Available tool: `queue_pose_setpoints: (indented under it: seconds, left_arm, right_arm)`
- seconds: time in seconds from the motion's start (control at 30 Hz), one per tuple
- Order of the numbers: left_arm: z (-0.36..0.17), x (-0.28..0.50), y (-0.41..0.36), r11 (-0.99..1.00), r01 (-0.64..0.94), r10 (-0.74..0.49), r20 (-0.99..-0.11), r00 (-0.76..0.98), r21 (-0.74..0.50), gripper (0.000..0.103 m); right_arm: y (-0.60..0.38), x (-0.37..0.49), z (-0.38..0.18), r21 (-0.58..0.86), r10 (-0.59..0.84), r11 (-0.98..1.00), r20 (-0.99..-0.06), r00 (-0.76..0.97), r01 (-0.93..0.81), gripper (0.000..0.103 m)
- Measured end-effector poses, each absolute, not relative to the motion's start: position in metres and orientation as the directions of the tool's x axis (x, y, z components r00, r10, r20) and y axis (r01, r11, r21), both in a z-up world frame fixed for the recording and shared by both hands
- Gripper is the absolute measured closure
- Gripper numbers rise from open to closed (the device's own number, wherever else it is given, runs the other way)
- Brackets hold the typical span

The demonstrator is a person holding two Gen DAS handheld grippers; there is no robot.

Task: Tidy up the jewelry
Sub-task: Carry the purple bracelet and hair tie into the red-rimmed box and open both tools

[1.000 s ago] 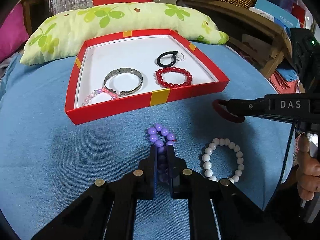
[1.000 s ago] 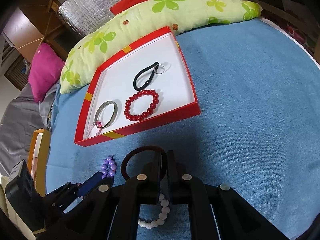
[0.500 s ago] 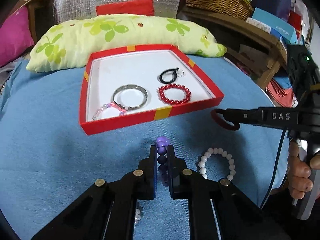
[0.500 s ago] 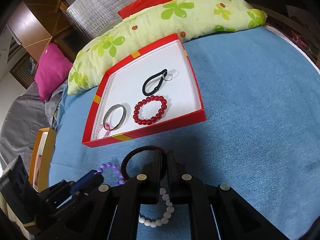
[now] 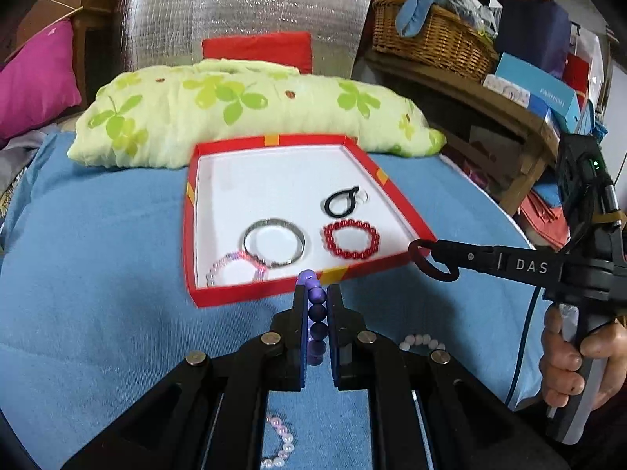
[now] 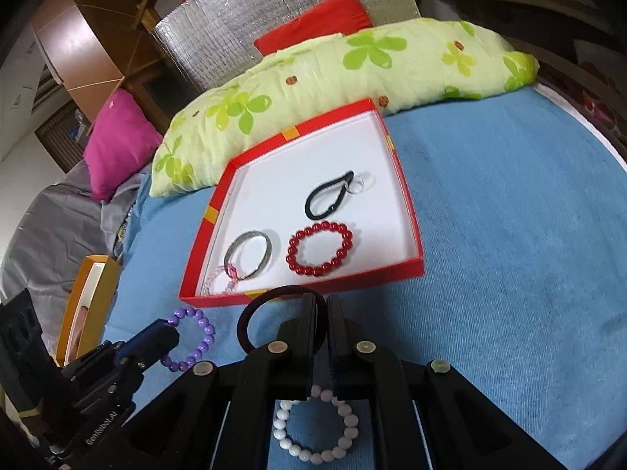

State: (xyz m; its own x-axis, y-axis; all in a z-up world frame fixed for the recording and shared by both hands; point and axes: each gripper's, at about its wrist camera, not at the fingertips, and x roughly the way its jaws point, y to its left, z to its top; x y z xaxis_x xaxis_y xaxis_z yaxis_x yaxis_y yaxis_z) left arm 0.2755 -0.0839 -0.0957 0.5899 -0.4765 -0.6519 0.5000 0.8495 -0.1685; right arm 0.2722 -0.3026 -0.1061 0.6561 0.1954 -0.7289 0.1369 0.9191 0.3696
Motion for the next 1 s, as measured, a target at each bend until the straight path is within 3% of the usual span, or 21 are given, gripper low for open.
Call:
queue_pose_setpoints:
  seconds: [0.4,0.8,1.0]
  left_arm:
    - [-0.085,0.290,-0.103,0.823,0.542,-0.520,-0.608,0.601,-0.168,0.093]
    - [-0.077,0.387,-0.107,0.851,0.496,-0.486,-0.610,0.626,-0.169,0.093]
    - [-0.093,0.420,-0.110,0.855,0.485,-0.479,-0.644,0.597,-0.186,0.093]
  right_arm:
    - [-0.321,0.304,-0.102,0.343,0.128,0.924,-0.697,0.706,0.171,0.097]
    - [-0.330,0.369,-0.110,0.421,0.193,0.892,-0.686,0.701,0.166,0.097]
    - [-0.326,0.417,-0.114,0.368,0.168,0.914,-0.728,0.665,0.171,0.097]
